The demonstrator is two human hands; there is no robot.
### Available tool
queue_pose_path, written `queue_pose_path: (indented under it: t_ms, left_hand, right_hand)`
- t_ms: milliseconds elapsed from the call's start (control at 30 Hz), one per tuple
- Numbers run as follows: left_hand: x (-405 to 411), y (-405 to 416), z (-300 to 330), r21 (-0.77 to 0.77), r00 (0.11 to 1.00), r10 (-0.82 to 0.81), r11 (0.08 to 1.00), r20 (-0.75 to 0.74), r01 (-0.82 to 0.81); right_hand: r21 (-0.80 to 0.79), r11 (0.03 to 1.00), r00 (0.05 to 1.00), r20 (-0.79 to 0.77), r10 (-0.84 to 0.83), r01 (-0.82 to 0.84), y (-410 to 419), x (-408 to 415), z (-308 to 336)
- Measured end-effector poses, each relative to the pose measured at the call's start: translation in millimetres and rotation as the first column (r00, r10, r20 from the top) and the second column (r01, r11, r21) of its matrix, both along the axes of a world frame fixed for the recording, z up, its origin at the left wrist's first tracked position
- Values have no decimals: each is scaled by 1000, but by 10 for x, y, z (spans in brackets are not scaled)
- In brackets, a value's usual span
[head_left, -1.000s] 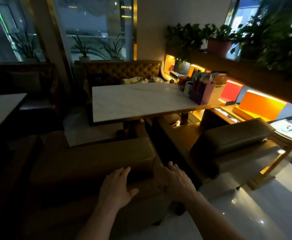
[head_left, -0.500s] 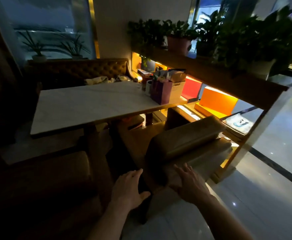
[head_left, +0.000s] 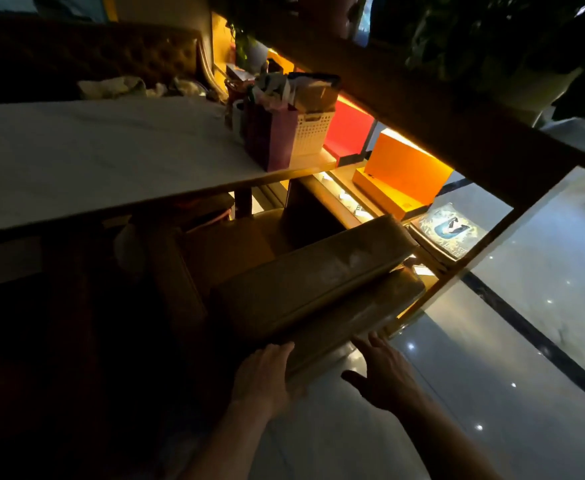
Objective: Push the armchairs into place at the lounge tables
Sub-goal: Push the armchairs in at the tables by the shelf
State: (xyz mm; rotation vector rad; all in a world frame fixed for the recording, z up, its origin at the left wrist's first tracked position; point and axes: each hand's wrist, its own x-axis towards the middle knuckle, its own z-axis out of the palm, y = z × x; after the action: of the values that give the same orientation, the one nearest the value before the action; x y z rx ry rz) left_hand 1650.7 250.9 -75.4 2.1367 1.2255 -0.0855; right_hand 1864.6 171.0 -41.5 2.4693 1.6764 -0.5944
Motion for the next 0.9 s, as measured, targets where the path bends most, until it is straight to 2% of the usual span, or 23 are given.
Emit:
queue_pose_path:
  t_ms: [233, 400, 533, 733, 900]
  left_hand:
    - [774, 250, -362, -3, 997, 73, 997, -40, -73]
    - [1163, 226, -623, 13, 949, 282, 959, -138, -283]
    - [1323, 199, -782, 114, 891, 399, 917, -217, -383]
    - [1307, 226, -962, 213, 832, 486, 872, -268, -441]
    - [1257, 157, -1111, 271, 828, 511, 851, -229, -450]
  right_hand:
    - [-78, 991, 993, -31, 111, -113, 576, 833, -428]
    - [-111, 957, 964, -24, 266, -267, 1053, 1400, -780]
    - [-168, 937, 946, 50, 319, -307, 1307, 1754, -1069]
    - [-148, 916, 921, 54, 385, -374, 1438, 1895, -1434]
    - [-98, 911, 906, 107, 410, -400, 1441, 1889, -1498]
